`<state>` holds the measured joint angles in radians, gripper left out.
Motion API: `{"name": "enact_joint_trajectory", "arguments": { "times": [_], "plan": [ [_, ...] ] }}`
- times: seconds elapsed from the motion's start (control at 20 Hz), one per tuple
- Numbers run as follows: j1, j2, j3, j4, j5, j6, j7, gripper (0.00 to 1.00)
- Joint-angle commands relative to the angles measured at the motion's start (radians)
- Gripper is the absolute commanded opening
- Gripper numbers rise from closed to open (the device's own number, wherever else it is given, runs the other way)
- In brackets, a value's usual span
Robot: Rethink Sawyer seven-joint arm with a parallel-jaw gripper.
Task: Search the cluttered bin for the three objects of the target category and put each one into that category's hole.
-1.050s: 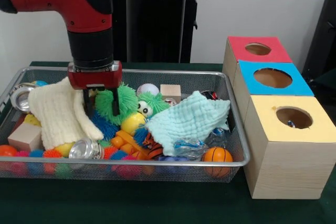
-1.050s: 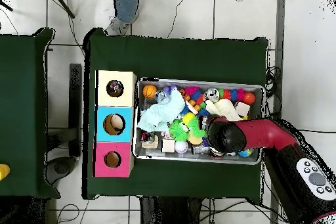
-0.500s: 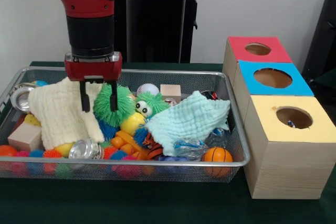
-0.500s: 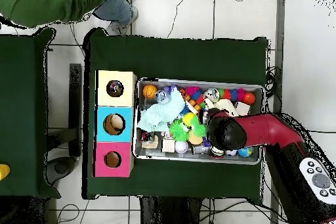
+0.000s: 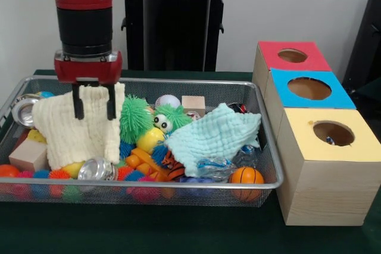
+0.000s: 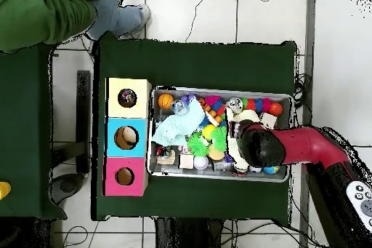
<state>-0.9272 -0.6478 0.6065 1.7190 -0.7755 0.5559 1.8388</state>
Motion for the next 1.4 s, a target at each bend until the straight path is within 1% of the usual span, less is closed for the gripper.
{"name": "enact_joint_trajectory", "arguments": {
  "times": [0.05,0.15,0.3,0.45,0.5,0.55,0.75,0.8,0.95,1.0,1.05,1.15,1.4],
  "plan": [
    [-0.065,0.024,0.071,-0.021,-0.047,0.141,-0.428,1.0],
    [-0.055,0.028,0.06,-0.023,-0.055,0.139,-0.395,1.0],
    [-0.003,0.041,-0.007,-0.026,-0.096,0.121,-0.293,1.0],
    [0.054,0.059,-0.085,-0.016,-0.15,0.044,-0.148,1.0],
    [0.068,0.062,-0.103,-0.017,-0.163,0.032,-0.12,1.0],
    [0.093,0.068,-0.137,-0.022,-0.18,0.019,-0.063,1.0],
    [0.157,0.088,-0.221,-0.04,-0.203,-0.004,0.056,1.0],
    [0.169,0.092,-0.236,-0.045,-0.206,-0.01,0.071,1.0],
    [0.218,0.12,-0.306,-0.065,-0.219,-0.054,0.16,1.0],
    [0.225,0.128,-0.318,-0.07,-0.214,-0.06,0.169,1.0],
    [0.242,0.143,-0.344,-0.078,-0.21,-0.076,0.201,1.0],
    [0.253,0.164,-0.37,-0.085,-0.197,-0.101,0.221,1.0],
    [0.257,0.197,-0.424,-0.086,-0.17,-0.176,0.201,1.0]
  ]
}}
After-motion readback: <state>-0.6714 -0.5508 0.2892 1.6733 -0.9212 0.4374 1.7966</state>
